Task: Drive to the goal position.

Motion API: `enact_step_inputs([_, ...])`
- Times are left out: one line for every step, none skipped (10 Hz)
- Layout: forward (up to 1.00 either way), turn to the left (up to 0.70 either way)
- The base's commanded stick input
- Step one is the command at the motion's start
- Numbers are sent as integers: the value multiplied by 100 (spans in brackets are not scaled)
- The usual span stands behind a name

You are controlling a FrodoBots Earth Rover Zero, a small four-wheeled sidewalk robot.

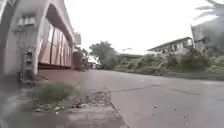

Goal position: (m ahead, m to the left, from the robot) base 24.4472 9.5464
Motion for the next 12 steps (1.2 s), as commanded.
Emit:
enact_step_inputs([70,-18])
enact_step_inputs([70,-6])
enact_step_inputs([70,0])
enact_step_inputs([70,0])
enact_step_inputs([70,0])
enact_step_inputs([70,0])
enact_step_inputs([70,0])
enact_step_inputs([70,0])
enact_step_inputs([70,0])
enact_step_inputs([70,0])
enact_step_inputs([70,0])
enact_step_inputs([70,0])
